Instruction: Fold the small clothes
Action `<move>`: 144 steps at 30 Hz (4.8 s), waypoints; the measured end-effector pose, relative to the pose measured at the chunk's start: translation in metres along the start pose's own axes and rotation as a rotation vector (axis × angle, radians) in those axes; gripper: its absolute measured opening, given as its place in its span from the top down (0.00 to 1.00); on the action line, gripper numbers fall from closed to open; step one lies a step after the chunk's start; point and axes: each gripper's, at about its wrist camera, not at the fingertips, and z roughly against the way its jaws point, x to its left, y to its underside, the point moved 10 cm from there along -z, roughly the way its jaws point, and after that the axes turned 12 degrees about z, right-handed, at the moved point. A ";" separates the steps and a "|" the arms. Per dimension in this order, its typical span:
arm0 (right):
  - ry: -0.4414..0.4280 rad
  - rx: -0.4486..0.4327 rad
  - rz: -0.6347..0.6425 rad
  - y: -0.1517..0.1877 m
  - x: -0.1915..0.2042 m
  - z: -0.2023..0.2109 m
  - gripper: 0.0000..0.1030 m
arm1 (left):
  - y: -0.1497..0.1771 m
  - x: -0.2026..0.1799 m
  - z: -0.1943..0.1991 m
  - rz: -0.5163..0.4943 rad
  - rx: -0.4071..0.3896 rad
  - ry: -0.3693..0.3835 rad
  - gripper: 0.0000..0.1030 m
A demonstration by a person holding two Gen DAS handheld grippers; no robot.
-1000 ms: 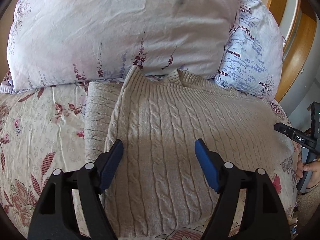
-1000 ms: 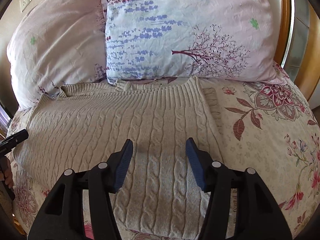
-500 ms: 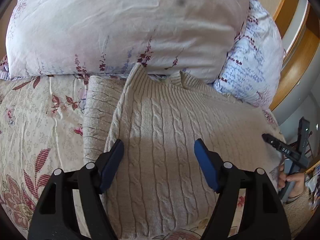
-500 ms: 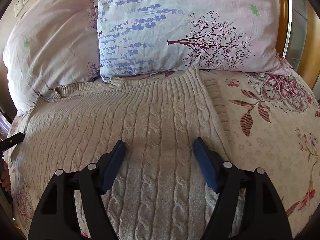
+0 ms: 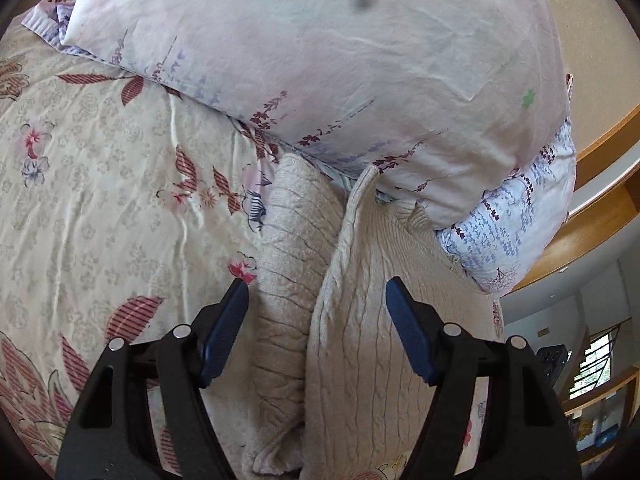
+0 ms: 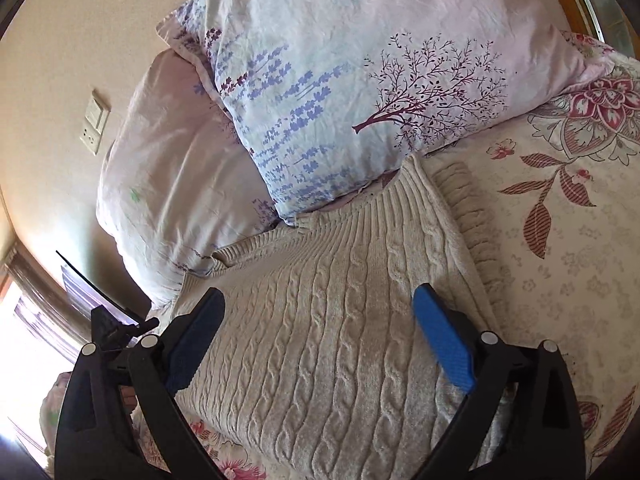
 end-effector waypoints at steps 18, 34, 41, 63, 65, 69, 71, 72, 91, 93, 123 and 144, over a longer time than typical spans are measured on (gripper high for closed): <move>-0.033 -0.028 -0.019 -0.003 -0.001 0.006 0.06 | -0.003 -0.011 -0.024 0.062 0.017 -0.002 0.58; 0.011 -0.155 -0.065 -0.019 -0.017 0.036 0.06 | 0.026 -0.132 -0.023 0.080 0.007 0.170 0.82; 0.022 -0.195 -0.126 -0.024 -0.033 0.046 0.06 | 0.067 -0.226 -0.064 0.050 0.047 0.241 0.83; 0.050 -0.219 -0.317 -0.018 -0.083 0.061 0.06 | 0.194 -0.315 -0.153 -0.037 0.351 0.452 0.45; 0.039 -0.211 -0.324 -0.017 -0.083 0.061 0.06 | 0.184 -0.303 -0.133 -0.098 0.299 0.411 0.37; 0.008 -0.112 -0.331 -0.008 -0.077 0.056 0.06 | 0.161 -0.259 -0.107 -0.192 0.212 0.291 0.24; -0.008 -0.032 -0.332 -0.005 -0.074 0.050 0.06 | 0.155 -0.231 -0.097 -0.240 0.183 0.231 0.24; -0.008 0.000 -0.331 -0.004 -0.074 0.049 0.07 | 0.155 -0.222 -0.096 -0.259 0.178 0.204 0.24; 0.063 -0.118 0.155 -0.066 -0.004 0.063 0.90 | 0.179 -0.175 -0.125 -0.274 0.272 0.141 0.34; 0.182 -0.058 0.154 -0.060 -0.024 0.053 0.90 | 0.182 -0.171 -0.126 -0.261 0.289 0.142 0.34; 0.045 0.056 -0.129 0.022 -0.037 0.104 0.89 | 0.213 -0.161 -0.107 -0.245 0.368 0.153 0.77; 0.216 0.166 -0.047 0.049 -0.059 0.094 0.59 | 0.215 -0.149 -0.099 -0.290 0.349 0.146 0.70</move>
